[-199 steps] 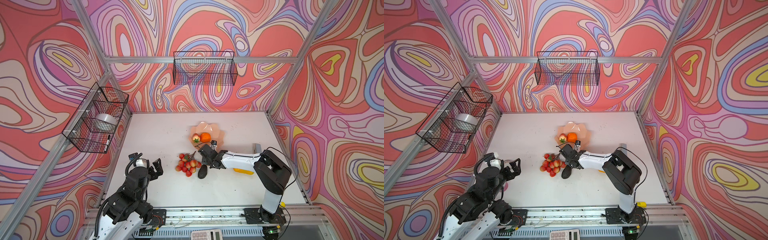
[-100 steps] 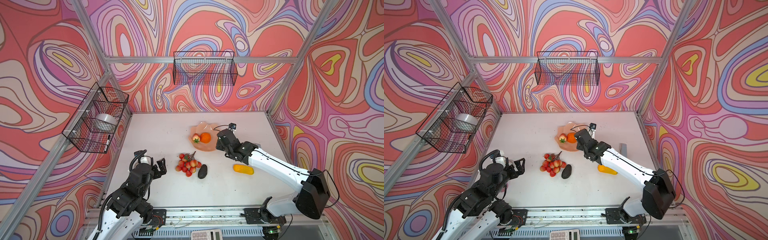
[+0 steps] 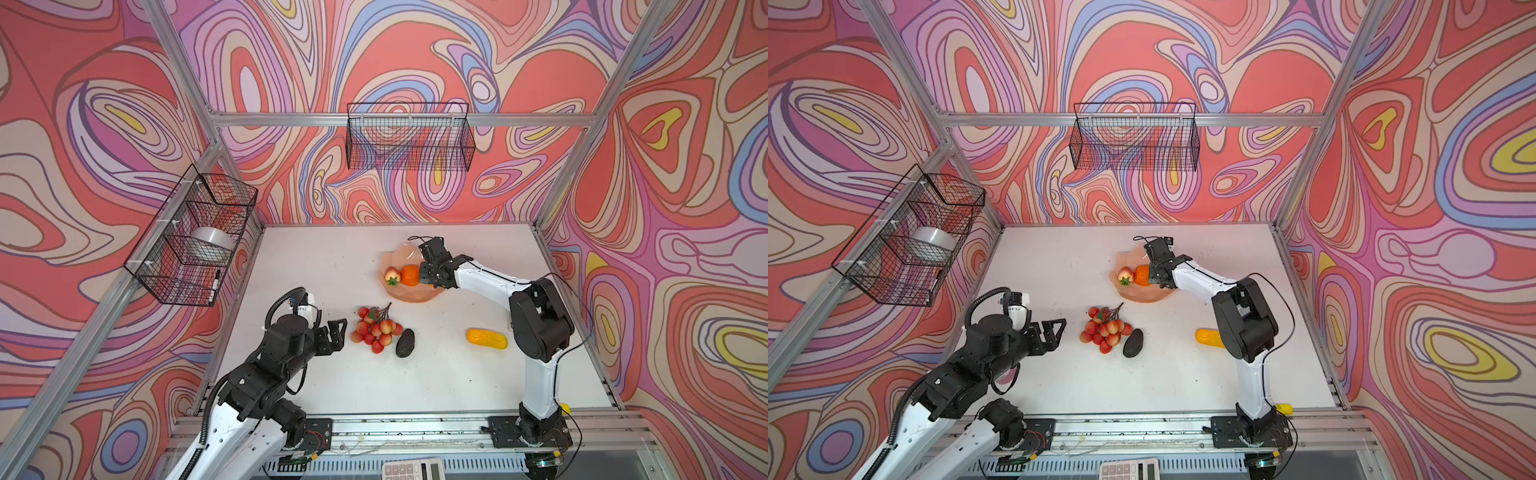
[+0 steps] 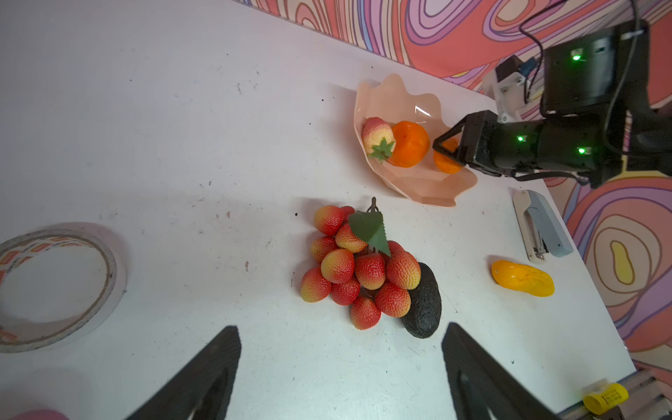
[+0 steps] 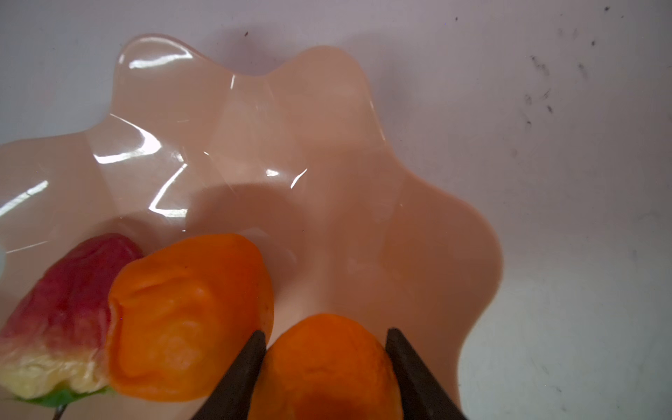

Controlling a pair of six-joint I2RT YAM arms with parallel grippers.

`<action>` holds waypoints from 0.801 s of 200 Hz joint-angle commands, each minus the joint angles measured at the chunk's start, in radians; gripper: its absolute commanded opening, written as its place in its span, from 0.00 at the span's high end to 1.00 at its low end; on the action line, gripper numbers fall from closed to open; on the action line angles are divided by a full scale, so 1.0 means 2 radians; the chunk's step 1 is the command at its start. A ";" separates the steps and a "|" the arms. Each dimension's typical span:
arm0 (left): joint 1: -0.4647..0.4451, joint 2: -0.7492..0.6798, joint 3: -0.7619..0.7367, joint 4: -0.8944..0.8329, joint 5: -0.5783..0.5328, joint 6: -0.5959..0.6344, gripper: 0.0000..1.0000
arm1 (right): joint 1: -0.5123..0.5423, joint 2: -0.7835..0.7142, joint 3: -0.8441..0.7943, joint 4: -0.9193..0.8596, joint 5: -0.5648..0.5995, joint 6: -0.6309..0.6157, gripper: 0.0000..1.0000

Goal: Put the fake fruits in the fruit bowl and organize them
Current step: 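Drop the tangerine into the bowl with the right gripper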

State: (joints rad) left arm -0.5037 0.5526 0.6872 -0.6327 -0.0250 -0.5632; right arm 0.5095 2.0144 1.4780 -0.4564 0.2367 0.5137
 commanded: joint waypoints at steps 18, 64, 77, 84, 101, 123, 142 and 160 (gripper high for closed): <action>0.002 0.026 0.010 0.009 0.059 0.012 0.14 | -0.005 0.027 0.034 0.007 -0.016 0.000 0.53; 0.002 0.057 0.009 0.028 0.093 0.010 0.17 | -0.009 0.027 0.039 0.003 -0.026 0.015 0.31; 0.002 0.070 0.008 0.038 0.113 0.008 0.19 | -0.010 0.014 0.037 0.004 -0.021 0.015 0.27; 0.001 0.077 0.007 0.044 0.123 0.007 0.20 | -0.011 0.006 0.034 0.006 -0.018 0.016 0.26; -0.007 0.100 0.006 0.055 0.134 0.009 0.23 | -0.013 -0.020 0.026 0.006 -0.013 0.016 0.24; -0.042 0.129 0.016 0.061 0.117 0.017 0.24 | -0.014 -0.078 -0.010 0.015 -0.004 0.022 0.22; -0.093 0.164 0.032 0.062 0.080 0.024 0.24 | -0.014 -0.160 -0.079 0.047 -0.008 0.032 0.19; -0.137 0.208 0.047 0.062 0.064 0.026 0.26 | -0.014 -0.254 -0.190 0.131 -0.032 0.042 0.16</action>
State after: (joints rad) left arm -0.6930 0.8906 0.7246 -0.5354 0.1650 -0.5343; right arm 0.4873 1.7042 1.2926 -0.3717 0.1986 0.5625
